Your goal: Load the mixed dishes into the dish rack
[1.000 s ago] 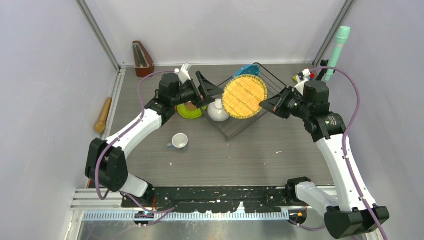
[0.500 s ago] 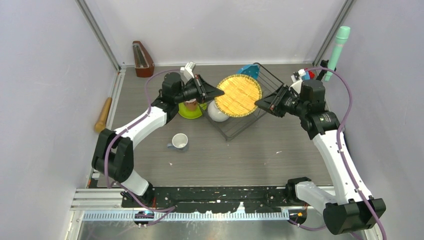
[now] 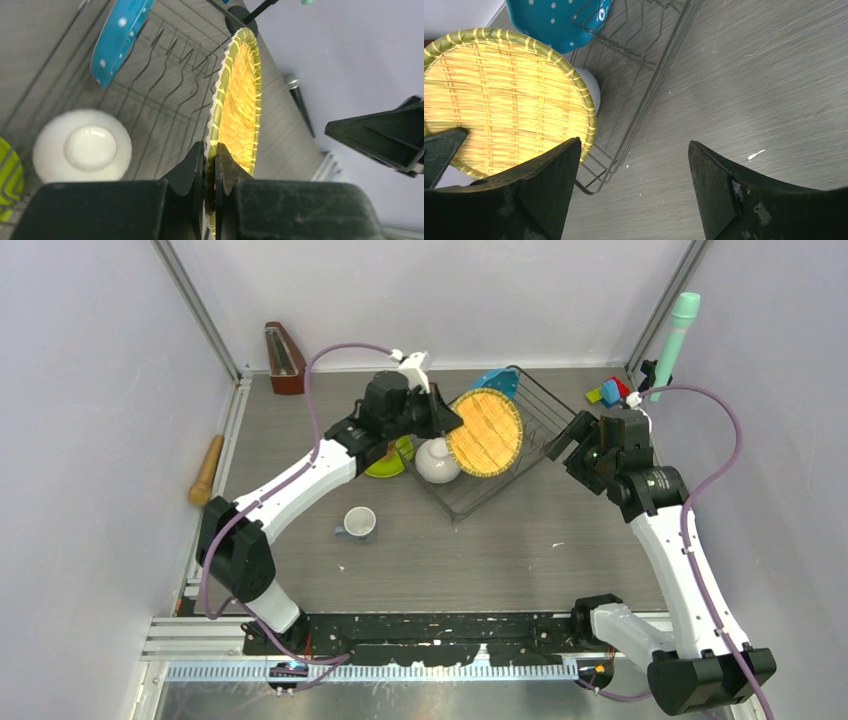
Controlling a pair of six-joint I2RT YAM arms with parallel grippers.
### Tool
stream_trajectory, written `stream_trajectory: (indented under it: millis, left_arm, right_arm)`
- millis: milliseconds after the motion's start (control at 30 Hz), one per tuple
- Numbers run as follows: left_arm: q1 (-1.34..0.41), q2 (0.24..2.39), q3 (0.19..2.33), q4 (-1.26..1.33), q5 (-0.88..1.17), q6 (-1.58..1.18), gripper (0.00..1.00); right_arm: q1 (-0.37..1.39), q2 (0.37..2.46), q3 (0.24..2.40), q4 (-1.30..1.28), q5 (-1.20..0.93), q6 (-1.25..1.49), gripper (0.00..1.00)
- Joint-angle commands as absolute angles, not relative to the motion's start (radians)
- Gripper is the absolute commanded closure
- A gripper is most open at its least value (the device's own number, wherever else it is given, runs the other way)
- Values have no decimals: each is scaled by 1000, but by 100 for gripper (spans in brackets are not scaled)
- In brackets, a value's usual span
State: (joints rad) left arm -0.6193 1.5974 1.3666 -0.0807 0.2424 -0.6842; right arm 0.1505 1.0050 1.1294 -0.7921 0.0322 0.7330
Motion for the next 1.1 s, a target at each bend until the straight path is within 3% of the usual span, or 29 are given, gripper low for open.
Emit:
stream_trajectory:
  millis: [0, 400, 1067]
  left_arm:
    - [-687, 1631, 1525, -166, 44, -325, 100]
    - [-854, 1827, 1780, -158, -406, 173, 100]
    - [-885, 2031, 1971, -46, -388, 464, 100]
  right_arm:
    - [152, 943, 1129, -796, 158, 693, 16]
    - [150, 875, 1113, -782, 226, 678, 17]
    - [139, 860, 1087, -750, 214, 666, 17]
